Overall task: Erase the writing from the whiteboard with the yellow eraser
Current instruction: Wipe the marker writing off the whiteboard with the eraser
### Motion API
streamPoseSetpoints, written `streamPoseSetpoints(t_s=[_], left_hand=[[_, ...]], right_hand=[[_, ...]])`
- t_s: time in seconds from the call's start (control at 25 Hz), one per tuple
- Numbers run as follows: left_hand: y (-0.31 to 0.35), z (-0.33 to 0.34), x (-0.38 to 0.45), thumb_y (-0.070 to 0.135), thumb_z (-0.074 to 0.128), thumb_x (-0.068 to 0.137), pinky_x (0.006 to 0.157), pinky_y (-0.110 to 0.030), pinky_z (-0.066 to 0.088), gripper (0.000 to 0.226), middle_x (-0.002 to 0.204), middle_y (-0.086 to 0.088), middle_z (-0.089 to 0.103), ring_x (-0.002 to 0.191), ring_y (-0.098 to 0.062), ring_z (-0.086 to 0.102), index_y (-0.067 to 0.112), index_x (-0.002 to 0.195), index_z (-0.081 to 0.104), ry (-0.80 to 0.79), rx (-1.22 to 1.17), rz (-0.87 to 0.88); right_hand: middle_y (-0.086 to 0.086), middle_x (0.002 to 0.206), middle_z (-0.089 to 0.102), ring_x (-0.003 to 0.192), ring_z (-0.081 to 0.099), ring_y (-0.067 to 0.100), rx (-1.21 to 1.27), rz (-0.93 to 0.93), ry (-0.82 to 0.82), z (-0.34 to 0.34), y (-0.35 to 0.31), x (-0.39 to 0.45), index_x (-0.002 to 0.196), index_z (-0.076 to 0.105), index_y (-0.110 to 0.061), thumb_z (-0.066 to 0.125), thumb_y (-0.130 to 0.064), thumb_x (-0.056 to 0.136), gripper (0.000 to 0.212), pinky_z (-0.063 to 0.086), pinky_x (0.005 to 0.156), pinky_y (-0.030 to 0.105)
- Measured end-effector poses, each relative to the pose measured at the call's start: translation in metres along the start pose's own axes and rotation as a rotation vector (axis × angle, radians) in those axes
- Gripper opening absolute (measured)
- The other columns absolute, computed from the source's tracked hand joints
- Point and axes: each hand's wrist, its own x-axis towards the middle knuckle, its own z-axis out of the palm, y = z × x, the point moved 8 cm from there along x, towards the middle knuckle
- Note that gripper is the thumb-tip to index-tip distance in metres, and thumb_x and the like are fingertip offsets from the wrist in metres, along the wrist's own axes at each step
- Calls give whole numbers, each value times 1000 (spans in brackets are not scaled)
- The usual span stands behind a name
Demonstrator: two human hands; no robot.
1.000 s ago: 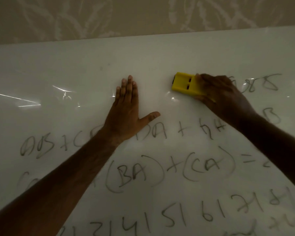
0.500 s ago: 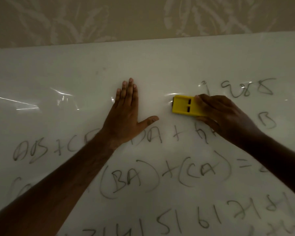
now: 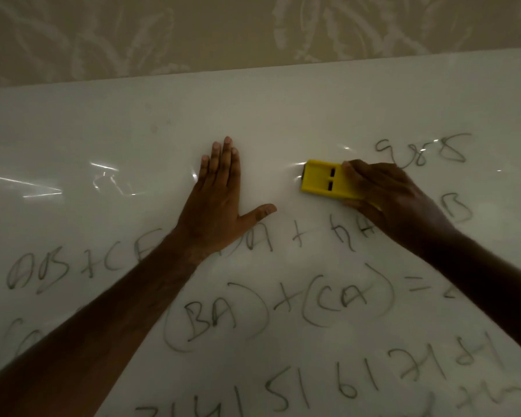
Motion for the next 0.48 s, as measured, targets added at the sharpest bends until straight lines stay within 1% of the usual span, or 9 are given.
streamPoseSetpoints(t_s=[0.12,0.24,0.36,0.48], left_hand=[[7,1,0,96,13,91,137,-54,6,130,180,-26,-4,168,-40,-3,-8,169,3,-23,0,5],[14,4,3,96,13,89,138,-52,3,131,179,-26,-7,168,-39,-6,-8,169,0,-56,5,-3],[22,2,9,97,10,89,138,-53,4,132,179,-26,-6,168,-39,-5,-8,169,1,-34,-6,1],[28,3,13,97,9,89,137,-54,7,132,180,-25,-2,168,-39,-2,-7,169,4,-18,-9,12]], right_hand=[[25,144,59,120,50,38,-27,107,-31,-7,41,0,150,50,1,50,-38,105,59,44,105,50],[22,151,53,122,51,45,13,212,-48,-3,75,31,156,42,-4,47,-43,104,66,42,109,50],[23,149,55,124,49,41,77,235,-22,9,59,49,155,44,-3,50,-41,102,66,43,109,50],[23,145,59,122,48,34,88,115,-39,9,20,21,151,49,0,51,-38,102,62,41,108,42]])
